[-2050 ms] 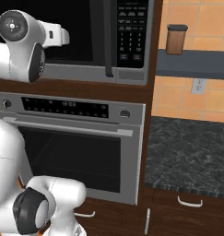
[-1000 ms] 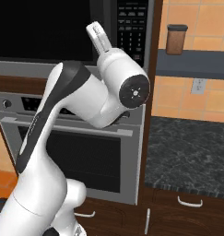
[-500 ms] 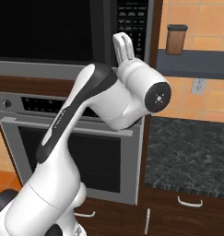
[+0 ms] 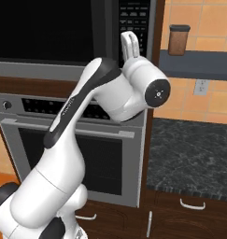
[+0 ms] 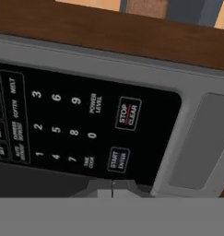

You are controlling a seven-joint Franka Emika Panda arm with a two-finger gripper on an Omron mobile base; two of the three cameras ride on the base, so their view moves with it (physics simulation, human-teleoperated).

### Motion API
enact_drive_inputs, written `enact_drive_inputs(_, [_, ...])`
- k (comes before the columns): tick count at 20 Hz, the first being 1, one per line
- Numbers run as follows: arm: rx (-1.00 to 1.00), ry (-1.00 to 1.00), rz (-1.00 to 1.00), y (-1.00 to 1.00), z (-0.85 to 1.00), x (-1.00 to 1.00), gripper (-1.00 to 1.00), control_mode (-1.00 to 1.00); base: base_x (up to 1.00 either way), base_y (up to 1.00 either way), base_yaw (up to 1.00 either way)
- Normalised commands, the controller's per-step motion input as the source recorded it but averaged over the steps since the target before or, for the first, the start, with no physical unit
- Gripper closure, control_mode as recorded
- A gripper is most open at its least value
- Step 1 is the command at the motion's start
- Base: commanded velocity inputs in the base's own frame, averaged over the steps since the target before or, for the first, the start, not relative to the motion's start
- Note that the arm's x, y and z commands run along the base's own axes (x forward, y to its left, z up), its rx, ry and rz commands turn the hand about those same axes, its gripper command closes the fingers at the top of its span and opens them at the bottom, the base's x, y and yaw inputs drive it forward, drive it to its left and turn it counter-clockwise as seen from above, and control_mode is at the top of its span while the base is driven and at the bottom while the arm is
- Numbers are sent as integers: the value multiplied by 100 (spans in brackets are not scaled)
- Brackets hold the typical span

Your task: Open the microwave, place the bowl with waffle inside the microwave, then close the microwave door and turn it on.

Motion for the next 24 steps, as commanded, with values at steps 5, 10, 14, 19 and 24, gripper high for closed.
enact_drive_inputs(5, [2,0,-5,0,-15,46,100,-100,0,0,0])
enact_drive_inputs(10, [3,0,-2,0,-7,54,100,-100,0,0,0])
enact_drive_inputs(14, [5,0,0,0,0,86,100,-100,0,0,0])
enact_drive_inputs(19, [1,0,0,0,0,8,100,-100,0,0,0])
enact_drive_inputs(24, [0,1,0,0,1,-68,100,-100,0,0,0])
